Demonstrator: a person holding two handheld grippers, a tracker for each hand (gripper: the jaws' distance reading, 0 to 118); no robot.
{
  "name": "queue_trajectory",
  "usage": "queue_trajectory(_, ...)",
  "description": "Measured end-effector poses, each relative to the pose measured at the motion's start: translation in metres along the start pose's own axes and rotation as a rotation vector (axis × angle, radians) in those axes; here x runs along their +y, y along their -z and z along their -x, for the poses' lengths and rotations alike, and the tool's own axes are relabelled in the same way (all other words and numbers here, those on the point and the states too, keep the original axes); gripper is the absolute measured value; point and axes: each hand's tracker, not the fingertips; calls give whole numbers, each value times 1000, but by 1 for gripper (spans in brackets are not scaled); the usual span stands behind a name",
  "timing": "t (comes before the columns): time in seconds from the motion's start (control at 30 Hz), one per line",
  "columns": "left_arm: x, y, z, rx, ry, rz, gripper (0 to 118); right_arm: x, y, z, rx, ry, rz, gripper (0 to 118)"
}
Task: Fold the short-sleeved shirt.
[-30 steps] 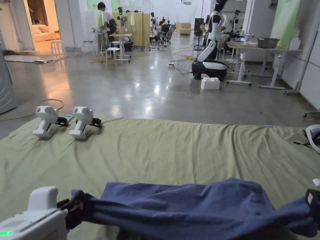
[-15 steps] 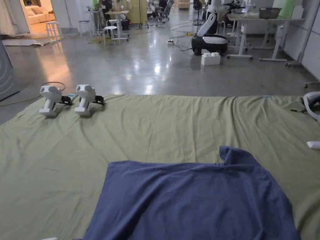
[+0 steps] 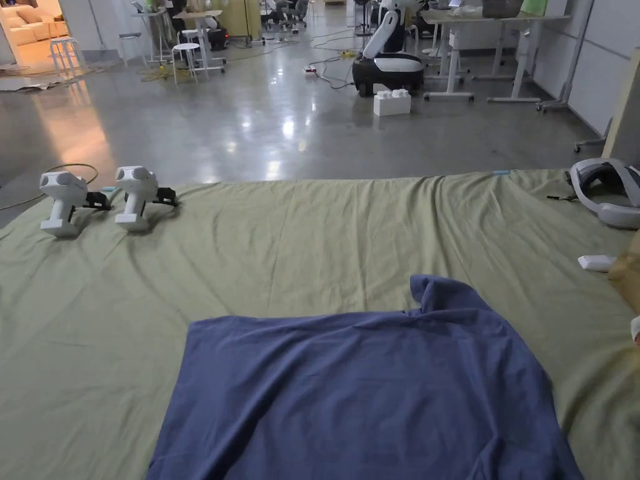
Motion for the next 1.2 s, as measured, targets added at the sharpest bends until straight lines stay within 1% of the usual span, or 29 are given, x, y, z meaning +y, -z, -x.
queue_trajectory(0.03, 10, -16, -6, -1, 8, -56, 108, 11, -15, 8, 13, -36, -47, 100)
queue_trajectory(0.07, 18, -29, -13, -4, 13, -102, 108, 20, -27, 15, 23, -54, -91, 100)
queue_trajectory(0.2, 51, -84, -52, 8, 99, -299, 107, 56, -84, 63, 121, -95, -274, 100)
queue_trajectory(0.23, 59, -96, -62, 12, 106, -318, 106, 64, -96, 79, 131, -120, -312, 98)
queue_trajectory(0.27, 66, -104, -68, 7, 111, -332, 100, 69, -102, 88, 136, -140, -330, 93)
queue_trajectory(0.3, 70, -112, -75, -19, 115, -366, 96, 73, -110, 99, 126, -164, -362, 93)
queue_trajectory(0.33, 75, -117, -82, -34, 109, -391, 91, 77, -117, 109, 138, -186, -393, 90)
queue_trajectory(0.37, 78, -121, -88, -23, 109, -394, 75, 79, -120, 115, 152, -197, -417, 77)
queue_trajectory(0.4, 82, -124, -92, -19, 101, -399, 32, 82, -125, 124, 150, -213, -433, 37)
queue_trajectory(0.43, 85, -125, -94, -26, 92, -410, 4, 82, -129, 133, 141, -221, -455, 5)
queue_trajectory(0.47, 86, -128, -96, -16, 79, -434, 3, 82, -133, 137, 154, -226, -482, 4)
queue_trajectory(0.5, 88, -131, -98, -28, 87, -436, 2, 82, -133, 134, 219, -235, -467, 4)
queue_trajectory(0.53, 89, -134, -101, -41, 104, -445, 1, 83, -134, 139, 206, -228, -457, 4)
queue_trajectory(0.57, 89, -135, -105, -19, 114, -450, 1, 82, -135, 143, 201, -233, -460, 3)
queue_trajectory(0.6, 88, -138, -106, -19, 127, -454, 1, 80, -135, 145, 209, -264, -477, 3)
queue_trajectory(0.63, 88, -139, -106, -48, 145, -463, 1, 79, -135, 148, 192, -284, -477, 2)
queue_trajectory(0.7, 91, -141, -107, -42, 146, -457, 1, 75, -134, 150, 198, -294, -496, 2)
queue_trajectory(0.77, 89, -143, -104, -65, 130, -473, 1, 72, -132, 149, 180, -303, -485, 2)
queue_trajectory(0.83, 89, -145, -105, -70, 123, -472, 1, 67, -133, 151, 148, -357, -520, 2)
queue_trajectory(0.87, 88, -149, -107, -85, 126, -474, 1, 66, -133, 152, 136, -369, -514, 2)
queue_trajectory(1.0, 82, -142, -105, -54, 146, -432, 1, 65, -126, 149, 143, -373, -498, 2)
queue_trajectory(1.03, 80, -135, -99, -37, 143, -378, 1, 63, -124, 148, 146, -367, -483, 2)
queue_trajectory(1.13, 70, -114, -75, -44, 86, -249, 2, 60, -118, 139, 162, -345, -433, 2)
queue_trajectory(1.17, 66, -105, -65, -49, 65, -202, 7, 60, -118, 143, 161, -341, -417, 2)
queue_trajectory(1.2, 60, -90, -54, -67, 44, -141, 51, 58, -114, 140, 163, -333, -392, 2)
